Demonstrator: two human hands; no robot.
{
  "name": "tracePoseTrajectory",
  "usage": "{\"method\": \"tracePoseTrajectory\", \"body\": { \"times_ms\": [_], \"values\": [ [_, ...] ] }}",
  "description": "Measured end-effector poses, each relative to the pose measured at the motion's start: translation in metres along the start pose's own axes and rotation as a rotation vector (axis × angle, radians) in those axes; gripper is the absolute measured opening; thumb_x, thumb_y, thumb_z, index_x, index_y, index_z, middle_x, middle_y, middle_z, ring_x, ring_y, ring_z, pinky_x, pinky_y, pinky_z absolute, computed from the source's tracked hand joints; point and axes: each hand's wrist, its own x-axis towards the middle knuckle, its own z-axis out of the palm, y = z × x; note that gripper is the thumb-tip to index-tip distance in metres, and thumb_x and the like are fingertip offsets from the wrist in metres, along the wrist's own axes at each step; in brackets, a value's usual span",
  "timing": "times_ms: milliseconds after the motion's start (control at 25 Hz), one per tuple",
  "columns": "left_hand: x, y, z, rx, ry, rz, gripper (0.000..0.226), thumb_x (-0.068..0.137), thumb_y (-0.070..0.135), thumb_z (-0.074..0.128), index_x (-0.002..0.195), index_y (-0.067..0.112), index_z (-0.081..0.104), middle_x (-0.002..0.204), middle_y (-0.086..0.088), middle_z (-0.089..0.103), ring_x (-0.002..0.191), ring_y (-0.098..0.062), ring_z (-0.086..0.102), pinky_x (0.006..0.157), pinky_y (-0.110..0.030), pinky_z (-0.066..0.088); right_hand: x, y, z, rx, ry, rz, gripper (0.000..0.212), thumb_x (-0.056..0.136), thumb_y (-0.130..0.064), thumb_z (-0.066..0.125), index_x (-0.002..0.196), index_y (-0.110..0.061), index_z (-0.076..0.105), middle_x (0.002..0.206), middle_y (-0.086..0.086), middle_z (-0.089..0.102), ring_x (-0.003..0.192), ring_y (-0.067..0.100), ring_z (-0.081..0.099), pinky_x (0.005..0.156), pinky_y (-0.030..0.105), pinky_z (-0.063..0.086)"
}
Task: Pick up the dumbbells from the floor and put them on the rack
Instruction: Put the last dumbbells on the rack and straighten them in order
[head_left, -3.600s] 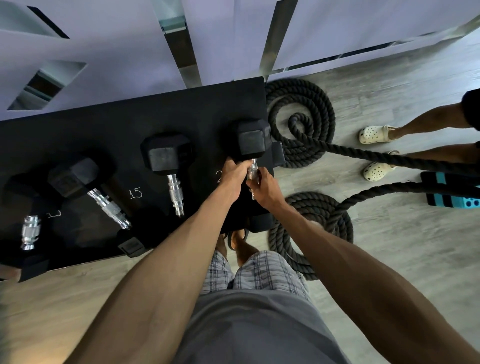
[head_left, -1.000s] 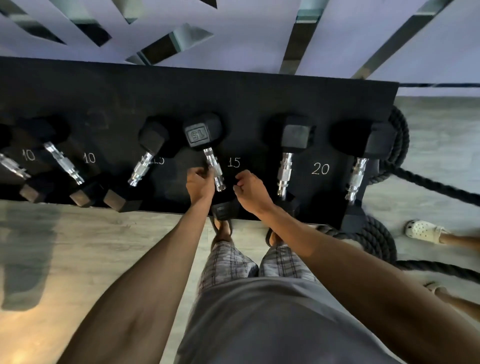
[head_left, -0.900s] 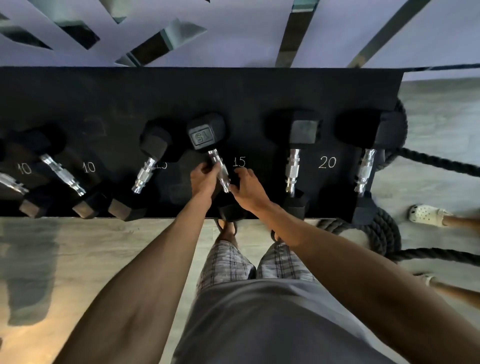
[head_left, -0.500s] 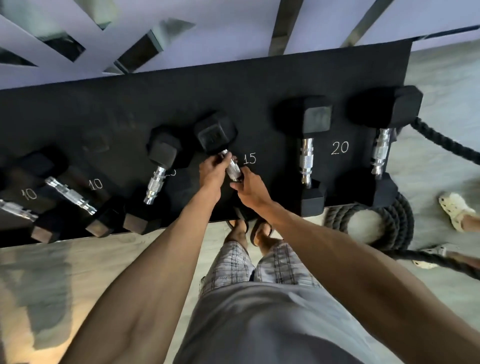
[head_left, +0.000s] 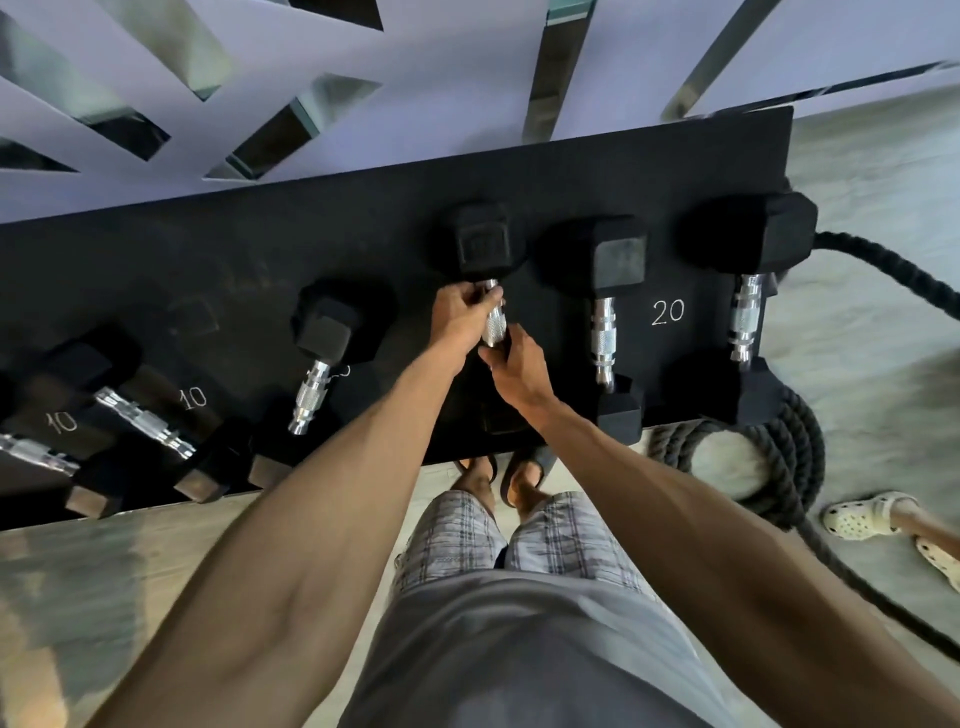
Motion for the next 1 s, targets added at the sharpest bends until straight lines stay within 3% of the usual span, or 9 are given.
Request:
{"method": "tracePoseTrajectory", "body": {
  "times_ms": [120, 200, 360, 480, 640, 760, 840, 920, 1000],
  "values": [
    [0.003, 0.001, 0.005, 0.065, -0.017, -0.007, 0.022, 0.093, 0.021, 0.065, 0.110, 0.007, 0.070, 0.104, -0.006, 0.075, 0.090, -0.011, 0.068, 0.060, -0.002, 0.044, 0.002, 0.005, -0.001, -0.012, -0.006, 0.000, 0.032, 0.093, -0.015, 0.061, 0.121, -0.002, 0.054, 0.098, 0.004, 0.062, 0.080, 0.015, 0.058, 0.054, 0.010, 0.038],
    [0.002, -0.007, 0.006, 0.091, -0.023, -0.027, 0.023, 0.093, 0.022, 0.065, 0.110, 0.007, 0.070, 0.105, -0.005, 0.075, 0.092, -0.011, 0.068, 0.063, -0.006, 0.044, 0.001, 0.013, 0.001, 0.001, -0.020, 0.014, 0.030, 0.093, -0.016, 0.062, 0.118, -0.002, 0.054, 0.093, 0.001, 0.061, 0.078, 0.016, 0.059, 0.050, 0.008, 0.039],
    [-0.007, -0.030, 0.011, 0.093, -0.014, -0.043, 0.024, 0.090, 0.023, 0.068, 0.105, 0.005, 0.072, 0.103, -0.010, 0.076, 0.099, -0.021, 0.071, 0.086, -0.027, 0.055, -0.011, 0.031, 0.005, -0.034, -0.076, 0.028, 0.028, 0.094, -0.020, 0.062, 0.112, -0.001, 0.053, 0.090, 0.001, 0.059, 0.076, 0.016, 0.056, 0.051, 0.020, 0.034],
    [-0.015, -0.038, 0.011, 0.133, -0.008, -0.032, 0.025, 0.090, 0.025, 0.068, 0.104, 0.005, 0.072, 0.103, -0.010, 0.075, 0.099, -0.022, 0.071, 0.092, -0.033, 0.054, -0.019, 0.039, 0.005, -0.069, -0.124, 0.039, 0.028, 0.096, -0.023, 0.057, 0.115, -0.003, 0.052, 0.092, 0.004, 0.062, 0.078, 0.020, 0.059, 0.060, 0.027, 0.040],
    [-0.034, -0.040, -0.012, 0.307, 0.004, -0.002, 0.028, 0.088, 0.024, 0.070, 0.111, 0.009, 0.070, 0.099, -0.006, 0.072, 0.090, -0.017, 0.067, 0.086, -0.030, 0.053, -0.034, 0.039, -0.006, -0.198, 0.006, -0.179, 0.024, 0.096, -0.018, 0.049, 0.118, -0.008, 0.050, 0.108, 0.010, 0.062, 0.100, 0.026, 0.057, 0.082, 0.037, 0.048],
    [-0.055, -0.060, -0.059, 0.313, 0.111, -0.042, 0.007, 0.090, 0.016, 0.066, 0.095, 0.012, 0.069, 0.088, -0.013, 0.073, 0.064, -0.017, 0.066, 0.055, -0.019, 0.053, -0.055, 0.037, -0.011, -0.249, 0.058, -0.409, 0.023, 0.092, -0.009, 0.048, 0.115, -0.012, 0.049, 0.106, 0.005, 0.054, 0.098, 0.019, 0.052, 0.084, 0.031, 0.047],
    [-0.065, -0.078, -0.092, 0.338, 0.161, -0.071, 0.012, 0.092, 0.011, 0.060, 0.082, 0.016, 0.064, 0.080, -0.015, 0.070, 0.051, -0.014, 0.059, 0.039, -0.013, 0.044, -0.064, 0.037, -0.002, -0.237, -0.024, -0.428, 0.026, 0.093, -0.010, 0.049, 0.119, -0.012, 0.049, 0.106, 0.005, 0.055, 0.096, 0.017, 0.055, 0.080, 0.030, 0.049],
    [-0.074, -0.096, -0.128, 0.371, 0.217, -0.107, 0.021, 0.093, 0.010, 0.058, 0.074, 0.020, 0.059, 0.078, -0.016, 0.069, 0.048, -0.015, 0.057, 0.038, -0.014, 0.045, -0.068, 0.031, 0.018, -0.228, -0.093, -0.398, 0.027, 0.095, -0.012, 0.048, 0.122, -0.012, 0.049, 0.103, 0.004, 0.060, 0.091, 0.018, 0.060, 0.078, 0.034, 0.053],
    [-0.080, -0.113, -0.162, 0.416, 0.283, -0.125, 0.022, 0.091, 0.012, 0.060, 0.070, 0.022, 0.061, 0.081, -0.016, 0.073, 0.057, -0.024, 0.065, 0.053, -0.026, 0.057, -0.069, 0.017, 0.044, -0.221, -0.141, -0.372, 0.025, 0.096, -0.014, 0.045, 0.120, -0.011, 0.051, 0.100, 0.005, 0.064, 0.086, 0.018, 0.063, 0.078, 0.039, 0.054]
  ]
}}
